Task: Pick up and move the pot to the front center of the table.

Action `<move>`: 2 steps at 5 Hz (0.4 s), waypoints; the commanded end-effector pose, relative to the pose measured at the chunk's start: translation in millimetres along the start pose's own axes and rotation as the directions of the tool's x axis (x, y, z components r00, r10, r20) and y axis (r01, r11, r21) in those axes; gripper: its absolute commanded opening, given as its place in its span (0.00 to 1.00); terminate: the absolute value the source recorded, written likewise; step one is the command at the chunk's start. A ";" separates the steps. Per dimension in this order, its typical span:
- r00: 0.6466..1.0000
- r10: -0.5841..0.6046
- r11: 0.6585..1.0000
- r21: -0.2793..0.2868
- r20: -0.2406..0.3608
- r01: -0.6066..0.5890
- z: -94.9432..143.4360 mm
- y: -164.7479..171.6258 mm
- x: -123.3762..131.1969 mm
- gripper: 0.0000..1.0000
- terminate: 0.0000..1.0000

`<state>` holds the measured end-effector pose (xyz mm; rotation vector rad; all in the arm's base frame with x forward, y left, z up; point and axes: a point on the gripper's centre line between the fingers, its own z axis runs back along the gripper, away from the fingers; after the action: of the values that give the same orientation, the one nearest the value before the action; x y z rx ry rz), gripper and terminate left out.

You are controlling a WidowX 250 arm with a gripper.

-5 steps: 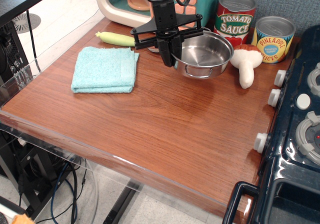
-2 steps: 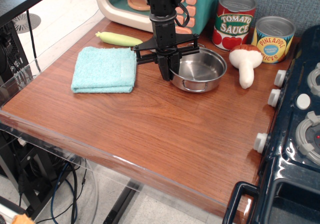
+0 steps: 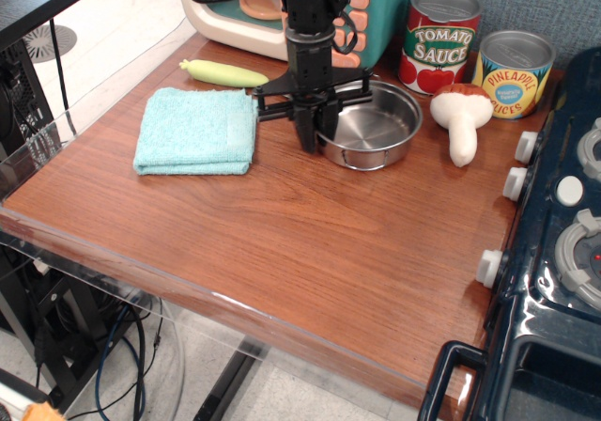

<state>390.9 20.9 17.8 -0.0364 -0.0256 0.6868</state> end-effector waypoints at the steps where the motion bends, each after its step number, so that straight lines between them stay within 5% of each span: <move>1: 0.996 0.034 0.999 -0.040 0.081 -0.031 32.6 21.7 -0.2 1.00 0.00; 2: 0.996 0.025 0.999 -0.044 0.091 -0.021 41.3 20.1 -3.1 1.00 0.00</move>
<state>380.9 21.8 28.9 -0.0266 -0.0509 0.7195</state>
